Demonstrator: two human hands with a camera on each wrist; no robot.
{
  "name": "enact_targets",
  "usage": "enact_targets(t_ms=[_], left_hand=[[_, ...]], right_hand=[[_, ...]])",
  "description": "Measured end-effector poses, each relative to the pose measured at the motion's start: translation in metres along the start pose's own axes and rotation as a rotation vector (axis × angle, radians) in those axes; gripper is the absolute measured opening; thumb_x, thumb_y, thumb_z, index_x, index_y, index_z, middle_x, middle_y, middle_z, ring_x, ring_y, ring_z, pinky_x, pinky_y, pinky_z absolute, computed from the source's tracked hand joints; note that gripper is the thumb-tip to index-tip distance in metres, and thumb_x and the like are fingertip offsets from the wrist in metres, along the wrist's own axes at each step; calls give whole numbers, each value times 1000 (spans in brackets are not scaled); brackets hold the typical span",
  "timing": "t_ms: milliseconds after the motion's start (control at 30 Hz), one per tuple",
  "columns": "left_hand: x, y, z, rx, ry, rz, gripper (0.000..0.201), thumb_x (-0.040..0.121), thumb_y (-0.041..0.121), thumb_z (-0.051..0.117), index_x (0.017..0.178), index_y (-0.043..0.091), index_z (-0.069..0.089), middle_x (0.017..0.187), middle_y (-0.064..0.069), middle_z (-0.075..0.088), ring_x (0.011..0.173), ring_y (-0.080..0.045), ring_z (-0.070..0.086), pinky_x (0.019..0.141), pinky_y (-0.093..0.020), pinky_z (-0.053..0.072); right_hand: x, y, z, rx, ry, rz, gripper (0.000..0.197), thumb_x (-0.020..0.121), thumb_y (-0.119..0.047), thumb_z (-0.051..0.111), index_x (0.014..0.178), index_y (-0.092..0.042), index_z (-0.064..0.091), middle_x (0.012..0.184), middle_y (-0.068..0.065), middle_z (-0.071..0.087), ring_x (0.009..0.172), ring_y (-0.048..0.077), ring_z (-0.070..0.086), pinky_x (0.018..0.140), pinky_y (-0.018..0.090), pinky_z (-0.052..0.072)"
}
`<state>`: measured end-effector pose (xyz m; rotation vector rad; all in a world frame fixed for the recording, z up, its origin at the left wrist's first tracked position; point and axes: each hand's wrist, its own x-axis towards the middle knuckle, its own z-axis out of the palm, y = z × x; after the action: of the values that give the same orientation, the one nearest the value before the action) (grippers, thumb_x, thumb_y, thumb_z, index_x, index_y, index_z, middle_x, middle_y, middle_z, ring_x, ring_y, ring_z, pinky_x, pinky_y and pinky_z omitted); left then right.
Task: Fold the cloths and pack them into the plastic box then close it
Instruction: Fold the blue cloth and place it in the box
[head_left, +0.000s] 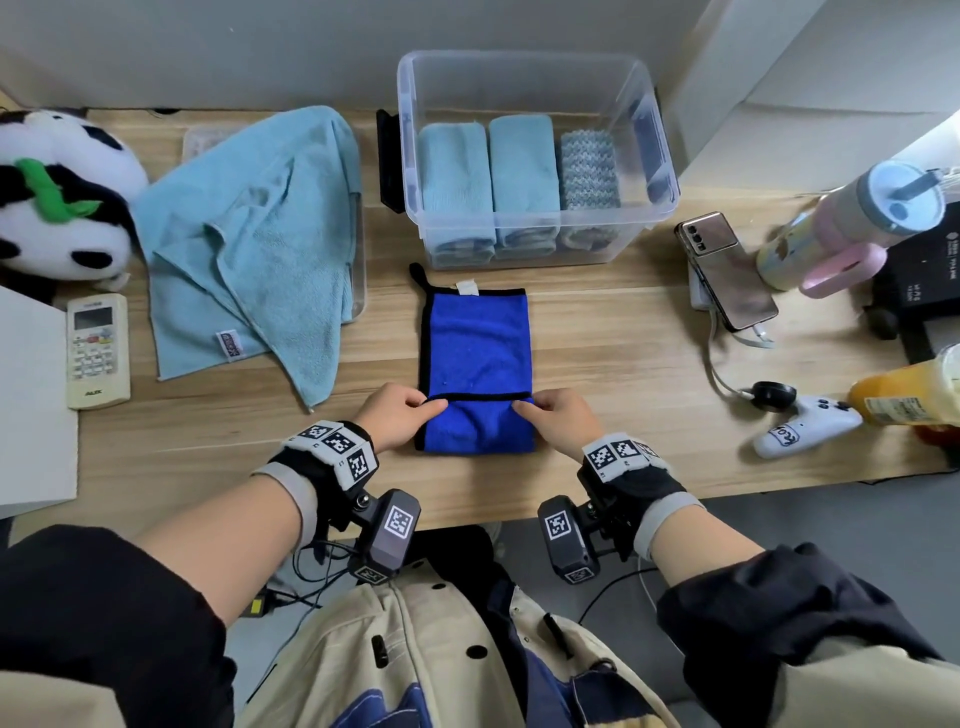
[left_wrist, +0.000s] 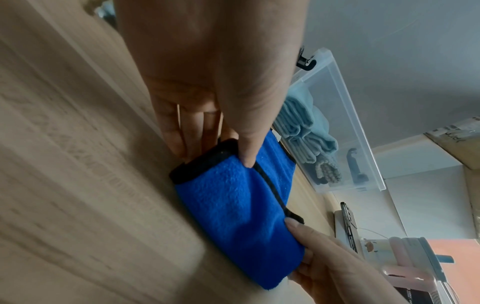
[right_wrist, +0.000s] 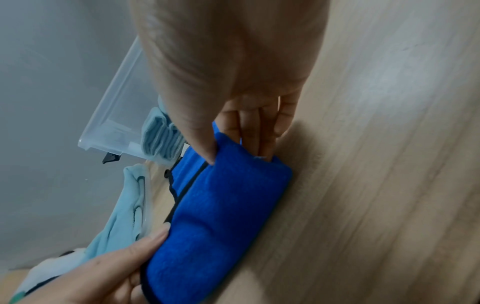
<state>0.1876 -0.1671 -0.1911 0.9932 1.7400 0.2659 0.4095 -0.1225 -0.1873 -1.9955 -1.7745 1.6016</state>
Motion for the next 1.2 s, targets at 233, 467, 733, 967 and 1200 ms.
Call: enact_targets(t_ms=[233, 467, 733, 967, 1200], left_hand=[[-1, -1, 0, 83, 53, -35, 31, 84, 29, 65, 57, 17, 56, 67, -3, 59, 64, -18, 52, 66, -27, 39], [-3, -7, -3, 44, 44, -41, 13, 83, 24, 67, 86, 11, 68, 86, -11, 71, 74, -22, 62, 80, -32, 51], [2, -6, 0, 2, 66, -47, 13, 81, 20, 70, 74, 19, 59, 80, -3, 64, 66, -20, 57, 72, -30, 48], [0, -1, -7, -84, 30, -7, 16, 82, 18, 69, 88, 14, 55, 77, 0, 56, 64, -14, 53, 62, -24, 45], [-15, 13, -18, 159, -63, 381, 30, 69, 24, 81, 95, 15, 71, 109, 3, 52, 101, -8, 51, 82, 1, 31]], right_hand=[[2, 9, 8, -76, 13, 33, 24, 90, -32, 56, 72, -18, 60, 67, 5, 64, 64, 19, 59, 65, 25, 44], [1, 8, 9, -158, 61, 46, 30, 85, -33, 65, 64, -20, 48, 74, 6, 64, 75, 25, 62, 73, 33, 51], [-11, -2, 9, -274, -30, -303, 23, 74, -30, 75, 73, -25, 53, 66, -6, 49, 63, 12, 47, 61, 28, 42], [-13, 0, 25, -588, -25, -405, 38, 71, -27, 71, 106, -21, 57, 90, -7, 42, 97, 19, 45, 84, 32, 43], [-12, -9, 16, -403, 56, -446, 23, 76, -30, 61, 93, -17, 69, 95, -1, 63, 95, 17, 51, 83, 26, 41]])
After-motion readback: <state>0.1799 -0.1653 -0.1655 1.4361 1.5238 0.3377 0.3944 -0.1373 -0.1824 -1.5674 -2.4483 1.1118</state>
